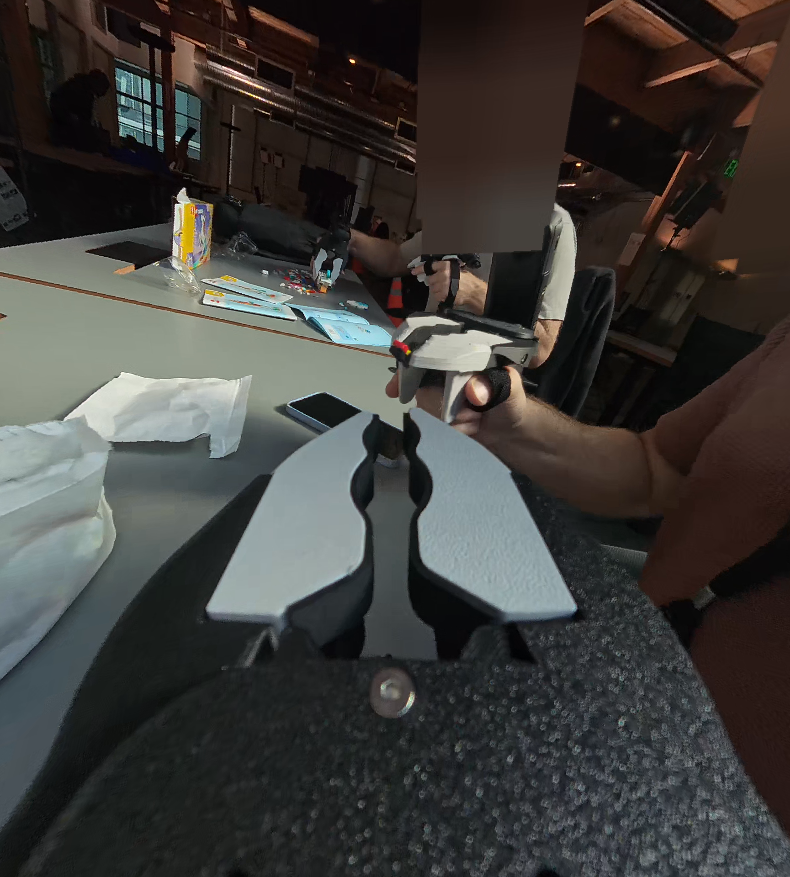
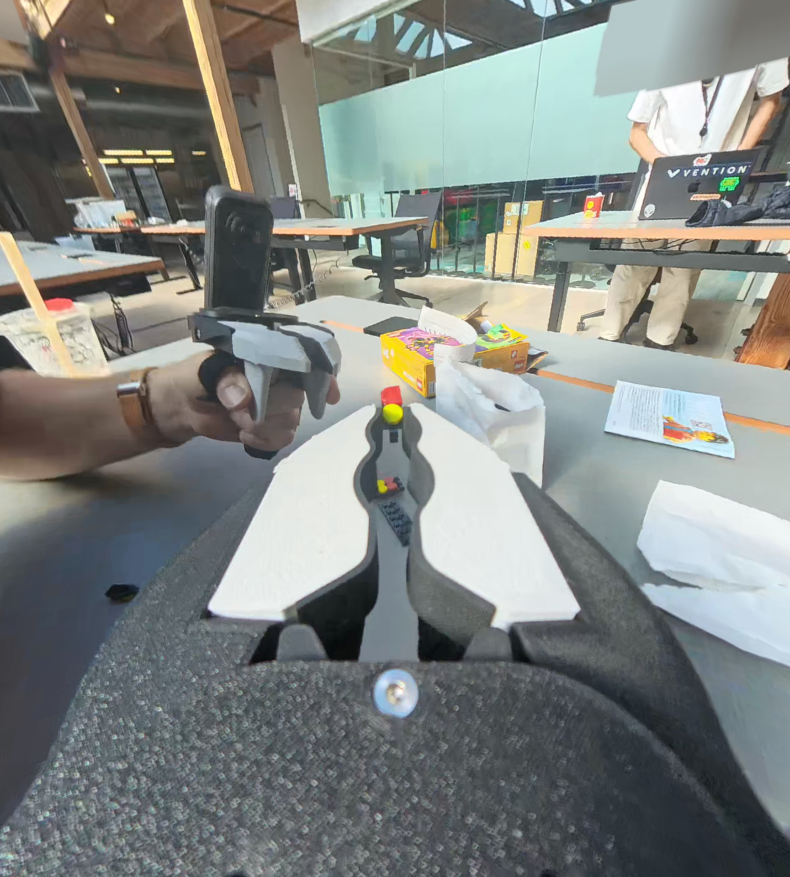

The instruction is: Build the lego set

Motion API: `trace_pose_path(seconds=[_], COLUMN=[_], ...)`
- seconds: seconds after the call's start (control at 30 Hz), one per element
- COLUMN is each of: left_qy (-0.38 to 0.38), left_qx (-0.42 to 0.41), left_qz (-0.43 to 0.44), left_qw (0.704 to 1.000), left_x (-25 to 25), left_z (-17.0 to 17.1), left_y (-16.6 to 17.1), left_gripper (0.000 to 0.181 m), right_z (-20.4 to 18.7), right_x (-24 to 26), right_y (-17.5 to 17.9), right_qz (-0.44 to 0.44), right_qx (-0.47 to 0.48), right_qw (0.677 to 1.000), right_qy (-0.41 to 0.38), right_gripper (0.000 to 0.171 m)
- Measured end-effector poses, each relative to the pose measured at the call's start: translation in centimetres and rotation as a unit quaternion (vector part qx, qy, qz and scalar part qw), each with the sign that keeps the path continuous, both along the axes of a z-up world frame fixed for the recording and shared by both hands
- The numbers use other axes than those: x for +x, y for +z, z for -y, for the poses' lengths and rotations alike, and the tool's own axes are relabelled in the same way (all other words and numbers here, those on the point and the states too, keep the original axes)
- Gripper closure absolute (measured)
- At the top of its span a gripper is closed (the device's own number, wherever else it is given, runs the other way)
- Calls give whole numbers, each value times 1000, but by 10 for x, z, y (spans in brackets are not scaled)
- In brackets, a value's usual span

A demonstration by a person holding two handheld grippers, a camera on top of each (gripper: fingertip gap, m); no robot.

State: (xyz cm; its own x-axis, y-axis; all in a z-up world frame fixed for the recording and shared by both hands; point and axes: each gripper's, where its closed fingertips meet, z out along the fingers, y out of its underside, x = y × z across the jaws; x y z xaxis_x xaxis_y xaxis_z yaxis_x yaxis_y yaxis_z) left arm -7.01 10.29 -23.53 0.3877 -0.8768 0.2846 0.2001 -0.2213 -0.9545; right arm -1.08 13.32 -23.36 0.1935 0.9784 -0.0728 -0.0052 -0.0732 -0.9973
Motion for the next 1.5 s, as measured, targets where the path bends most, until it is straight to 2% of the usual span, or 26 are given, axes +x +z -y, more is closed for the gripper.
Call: trace_pose_path(seconds=[0.07, 0.13, 0.4, 0.53, 0.67, 0.8, 0.9, 0.97, 1.07, 1.13, 1.2, 1.33, 1.43, 1.5], left_qy=[-13, -12, 6, 58, 129, 171, 211, 233, 221, 212, 199, 95, 33, 21], left_qx=[-16, -20, 1, 33, 84, 70, 102, 100, 69, 84, 105, 104, 107, 117], left_qz=[40, 59, 33, -2, -5, -39, -60, -78, -70, -67, -83, -142, -182, -194], left_qw=[999, 998, 999, 998, 988, 982, 970, 964, 970, 971, 971, 980, 977, 974], left_x=[-7, -11, -2, -3, -19, -43, -66, -78, -76, -70, -64, -21, 24, 44], left_z=[-1, -1, 1, -4, -6, -11, -3, -2, 3, 8, 4, -10, -11, -9], left_y=[7, 11, 11, 15, 33, 19, 30, 24, 2, 6, 25, 59, 58, 50], left_gripper=[169, 166, 164, 167, 170, 170, 169, 170, 170, 170, 170, 169, 168, 168], right_z=[-4, -6, 2, 3, -1, -18, -26, -32, -30, -25, -24, -19, -6, 2], right_x=[16, 31, 63, 73, 96, 124, 144, 152, 146, 135, 120, 65, 21, 8], right_y=[7, 5, 2, 2, 15, 9, 21, 20, 2, -3, 10, 49, 54, 50], right_qz=[-48, -52, -47, -47, -41, -23, -9, -4, -16, -2, 15, 38, 61, 67], right_qx=[-60, -64, -58, -62, -39, -36, -16, -12, -50, -47, -21, 11, 32, 45], right_qw=[997, 996, 996, 995, 995, 992, 991, 989, 991, 993, 996, 999, 997, 996], right_qy=[-6, -27, -58, -63, -88, -119, -134, -144, -124, -106, -87, -15, 26, 35], right_gripper=[163, 164, 163, 163, 164, 163, 163, 163, 163, 163, 163, 163, 163, 163])
